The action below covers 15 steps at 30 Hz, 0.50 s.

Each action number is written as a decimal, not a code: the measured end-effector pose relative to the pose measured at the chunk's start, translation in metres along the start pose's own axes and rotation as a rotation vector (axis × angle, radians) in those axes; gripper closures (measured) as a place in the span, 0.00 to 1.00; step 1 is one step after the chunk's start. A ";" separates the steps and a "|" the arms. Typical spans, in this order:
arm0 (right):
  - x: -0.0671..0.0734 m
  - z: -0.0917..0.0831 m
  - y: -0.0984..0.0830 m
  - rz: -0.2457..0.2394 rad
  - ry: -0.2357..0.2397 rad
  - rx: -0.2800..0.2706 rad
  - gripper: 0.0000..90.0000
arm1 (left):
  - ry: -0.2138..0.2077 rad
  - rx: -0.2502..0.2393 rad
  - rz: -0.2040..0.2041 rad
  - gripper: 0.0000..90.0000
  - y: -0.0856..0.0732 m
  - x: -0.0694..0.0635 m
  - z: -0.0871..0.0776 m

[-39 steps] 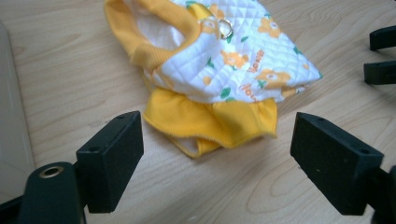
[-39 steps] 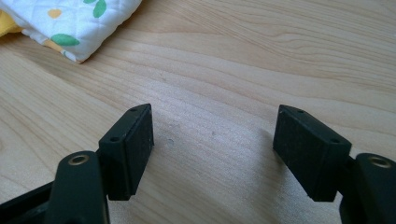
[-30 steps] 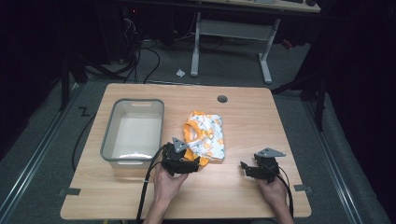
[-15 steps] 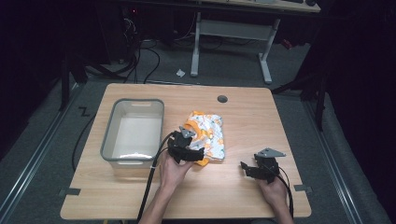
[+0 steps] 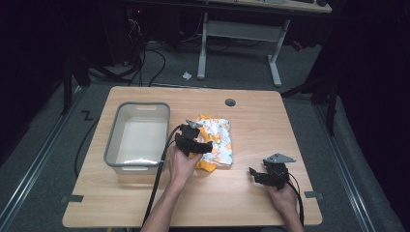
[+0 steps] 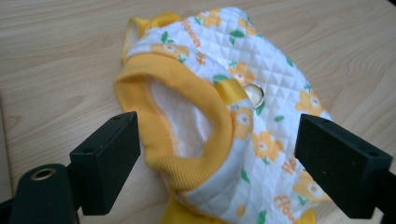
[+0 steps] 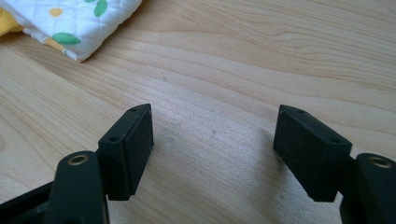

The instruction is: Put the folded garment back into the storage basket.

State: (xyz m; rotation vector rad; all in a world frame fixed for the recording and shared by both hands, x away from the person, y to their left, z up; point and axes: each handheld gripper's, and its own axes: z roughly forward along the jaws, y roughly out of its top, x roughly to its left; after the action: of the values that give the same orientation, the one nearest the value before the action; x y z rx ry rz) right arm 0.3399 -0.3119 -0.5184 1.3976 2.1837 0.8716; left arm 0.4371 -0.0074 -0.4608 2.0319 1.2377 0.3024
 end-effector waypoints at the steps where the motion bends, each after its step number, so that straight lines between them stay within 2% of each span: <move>1: 0.000 0.000 0.000 0.000 0.000 0.000 0.32 | 0.015 0.006 -0.005 0.16 0.003 0.002 0.004; 9: 0.000 0.000 0.000 0.000 0.000 0.000 0.32 | 0.033 0.042 -0.029 0.14 0.016 0.008 0.024; 11: 0.000 0.000 0.000 0.000 0.000 0.000 0.32 | 0.037 0.048 -0.026 0.13 0.016 0.008 0.026; 15: 0.000 0.000 0.000 0.000 0.000 0.000 0.32 | 0.040 0.058 -0.047 0.13 0.016 0.010 0.035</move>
State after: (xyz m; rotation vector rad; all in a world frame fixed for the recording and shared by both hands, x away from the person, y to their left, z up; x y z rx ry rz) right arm 0.3399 -0.3119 -0.5184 1.3973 2.1836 0.8715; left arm 0.4718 -0.0191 -0.4768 2.0518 1.3313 0.2890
